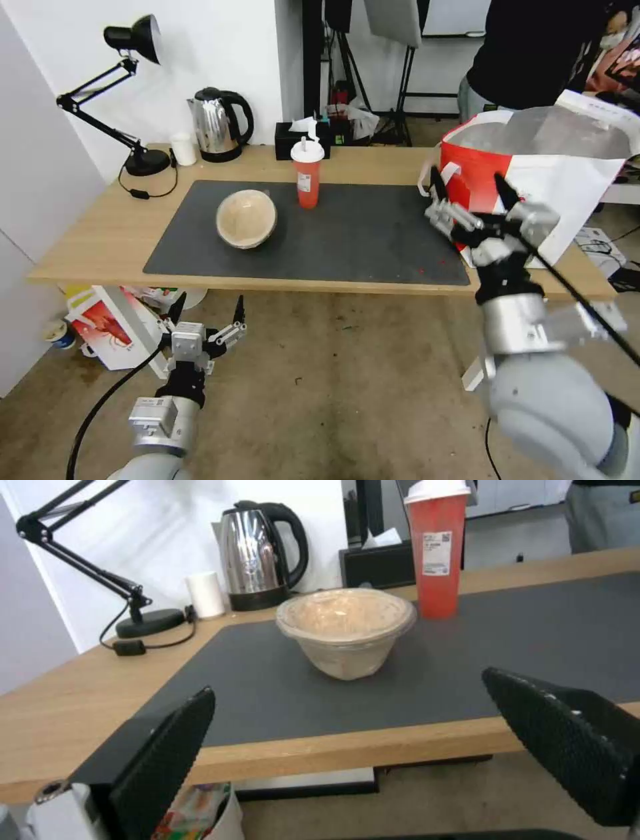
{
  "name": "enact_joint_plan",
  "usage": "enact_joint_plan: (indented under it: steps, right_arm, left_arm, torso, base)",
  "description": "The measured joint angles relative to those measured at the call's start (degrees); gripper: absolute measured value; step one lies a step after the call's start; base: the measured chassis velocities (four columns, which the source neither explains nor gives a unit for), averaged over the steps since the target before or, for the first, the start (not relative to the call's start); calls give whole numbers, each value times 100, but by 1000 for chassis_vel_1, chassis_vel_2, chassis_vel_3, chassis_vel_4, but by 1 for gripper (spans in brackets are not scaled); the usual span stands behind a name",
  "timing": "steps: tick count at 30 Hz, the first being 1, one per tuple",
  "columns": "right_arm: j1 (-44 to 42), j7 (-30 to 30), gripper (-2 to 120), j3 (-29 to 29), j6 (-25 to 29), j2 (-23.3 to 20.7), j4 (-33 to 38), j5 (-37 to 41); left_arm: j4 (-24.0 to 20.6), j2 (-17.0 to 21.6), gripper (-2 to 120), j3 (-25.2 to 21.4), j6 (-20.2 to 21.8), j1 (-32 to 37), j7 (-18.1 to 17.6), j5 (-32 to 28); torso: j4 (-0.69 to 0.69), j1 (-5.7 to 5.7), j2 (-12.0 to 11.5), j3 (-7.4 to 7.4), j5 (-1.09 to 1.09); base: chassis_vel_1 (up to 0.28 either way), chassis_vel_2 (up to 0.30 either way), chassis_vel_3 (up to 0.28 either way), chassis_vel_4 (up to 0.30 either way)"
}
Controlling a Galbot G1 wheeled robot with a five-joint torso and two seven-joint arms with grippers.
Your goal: Pick up the trash from the table and place it into the takeout bag.
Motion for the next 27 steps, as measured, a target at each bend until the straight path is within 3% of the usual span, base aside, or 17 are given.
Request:
enact_joint_plan:
  steps: [8,19,27]
  right_arm:
    - [-445,-25,100,-119,72,146,-11,-591]
    - [-990,509,100,-133,-69,292,-68,-1220]
    - [-1532,823,100,-157,-104,660,-178,-1803]
  left_arm:
    - [0,0,100,0,0,0,0,0]
    - [0,0,100,0,0,0,0,0]
    - [0,0,100,0,0,0,0,0]
  torso:
    - [0,0,0,0,1]
    - [0,1,0,0,0]
    - [0,1,0,0,1]
  base:
    - [0,0,0,0]
    - [0,0,0,0]
    - [0,0,0,0]
